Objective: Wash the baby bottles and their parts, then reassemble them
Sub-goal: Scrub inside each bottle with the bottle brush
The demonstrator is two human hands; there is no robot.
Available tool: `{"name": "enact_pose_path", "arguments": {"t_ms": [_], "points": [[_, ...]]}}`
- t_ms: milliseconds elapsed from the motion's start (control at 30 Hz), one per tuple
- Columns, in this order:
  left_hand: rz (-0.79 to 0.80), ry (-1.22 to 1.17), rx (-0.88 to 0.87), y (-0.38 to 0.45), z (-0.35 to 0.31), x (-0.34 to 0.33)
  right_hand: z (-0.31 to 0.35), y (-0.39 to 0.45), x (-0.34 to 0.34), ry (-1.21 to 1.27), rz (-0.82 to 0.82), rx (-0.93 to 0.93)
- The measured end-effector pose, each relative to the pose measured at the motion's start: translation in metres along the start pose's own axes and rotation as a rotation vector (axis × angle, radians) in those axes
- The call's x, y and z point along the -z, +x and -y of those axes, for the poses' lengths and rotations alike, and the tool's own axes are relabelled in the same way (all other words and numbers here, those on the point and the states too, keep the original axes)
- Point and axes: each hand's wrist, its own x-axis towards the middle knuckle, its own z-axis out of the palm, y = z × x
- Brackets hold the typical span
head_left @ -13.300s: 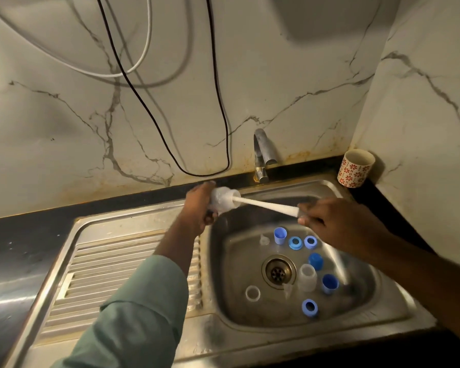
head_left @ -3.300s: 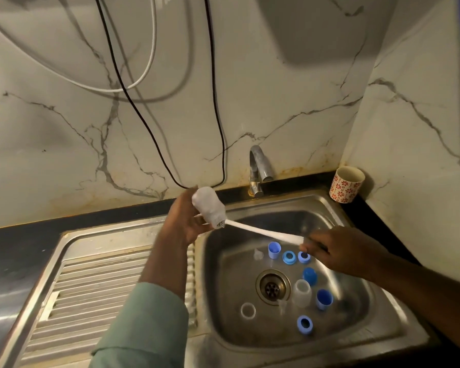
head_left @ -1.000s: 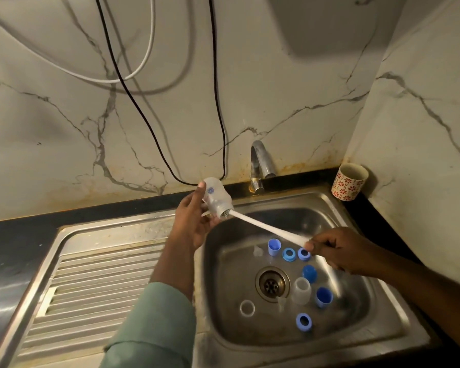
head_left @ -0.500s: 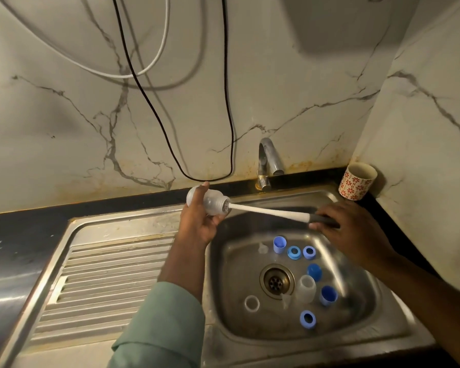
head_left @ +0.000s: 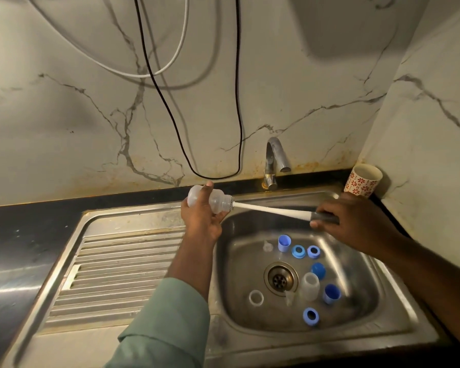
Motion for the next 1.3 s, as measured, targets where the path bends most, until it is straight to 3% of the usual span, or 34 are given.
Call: {"name": "enact_pose_path", "arguments": {"t_ms": [100, 167, 300, 467, 533, 733, 800, 967, 1033, 1100, 1133, 1200, 1300], "points": [[0.013, 0.027, -0.029, -0.002, -0.003, 0.003, 0.009, 0.004, 0.004, 0.258, 0.264, -0.157], [0.016, 0.041, -0.033, -0.003, -0.004, 0.005, 0.013, 0.006, 0.003, 0.382, 0.330, -0.193], [0.003, 0.056, -0.081, -0.003, -0.005, 0.012, 0.020, 0.009, 0.009, 0.147, 0.295, -0.022], [0.030, 0.084, -0.145, 0.004, -0.002, 0.022, 0.037, 0.016, 0.011, -0.293, -0.012, 0.157], [0.015, 0.070, -0.127, 0.006, 0.000, 0.025, 0.043, 0.018, 0.012, -0.343, -0.095, 0.162], [0.032, 0.054, -0.083, 0.008, 0.003, 0.029, 0.041, 0.023, 0.001, -0.031, 0.256, -0.023], [0.019, 0.061, -0.078, 0.005, 0.007, 0.030, 0.035, 0.024, 0.001, 0.072, 0.300, -0.016], [-0.008, 0.042, -0.086, -0.004, 0.018, 0.028, 0.015, 0.025, 0.001, -0.113, 0.204, 0.232], [0.001, -0.018, -0.071, -0.007, 0.017, 0.026, 0.011, 0.023, 0.003, 0.181, 0.328, 0.060], [0.018, -0.068, -0.043, -0.006, 0.012, 0.024, 0.012, 0.021, 0.004, 0.678, 0.611, -0.254], [0.024, -0.075, -0.036, -0.006, 0.013, 0.022, 0.010, 0.021, 0.005, 0.796, 0.698, -0.334], [0.015, -0.083, -0.035, -0.009, 0.019, 0.018, 0.001, 0.019, 0.001, 0.694, 0.663, -0.319], [-0.051, -0.107, -0.034, -0.011, 0.033, 0.016, -0.002, 0.010, -0.010, 0.229, 0.350, -0.134]]}}
